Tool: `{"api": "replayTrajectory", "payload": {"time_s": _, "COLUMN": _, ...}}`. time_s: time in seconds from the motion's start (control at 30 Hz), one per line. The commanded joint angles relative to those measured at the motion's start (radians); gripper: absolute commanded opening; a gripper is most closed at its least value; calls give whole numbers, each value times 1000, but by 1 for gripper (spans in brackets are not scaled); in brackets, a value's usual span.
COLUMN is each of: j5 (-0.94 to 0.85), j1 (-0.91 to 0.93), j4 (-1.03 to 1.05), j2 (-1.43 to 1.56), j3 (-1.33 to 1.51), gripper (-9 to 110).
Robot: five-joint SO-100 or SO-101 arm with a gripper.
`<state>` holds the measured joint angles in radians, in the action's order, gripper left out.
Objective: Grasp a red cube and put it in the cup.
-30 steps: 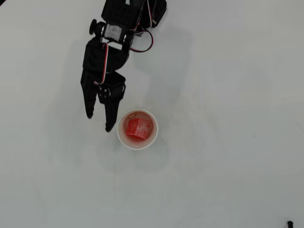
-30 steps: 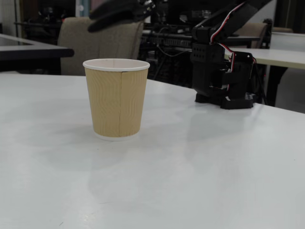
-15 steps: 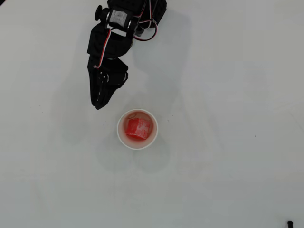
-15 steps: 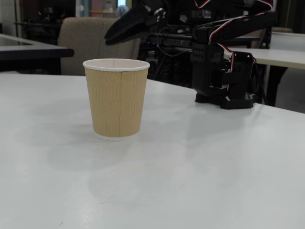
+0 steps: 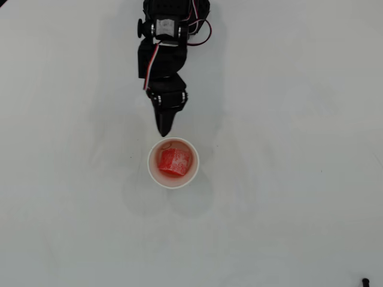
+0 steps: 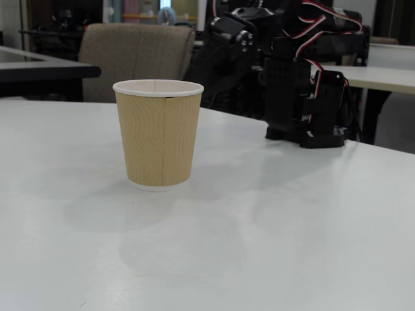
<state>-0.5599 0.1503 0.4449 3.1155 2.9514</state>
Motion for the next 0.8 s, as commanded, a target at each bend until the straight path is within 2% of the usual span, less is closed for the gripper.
{"api": "replayTrajectory", "payload": {"time_s": 0.0, "j5": 74, "j1": -66, "j4": 23, "j2": 20, "j3": -21, "gripper": 0}}
{"api": "replayTrajectory", "payload": {"time_s": 0.17, "j5": 189, "j1": -117, "j4": 57, "j2": 15, "j3": -20, "gripper": 0}}
{"api": "replayTrajectory", "payload": {"time_s": 0.77, "j5": 218, "j1": -156, "j4": 235, "j2": 126, "j3": 127, "gripper": 0}}
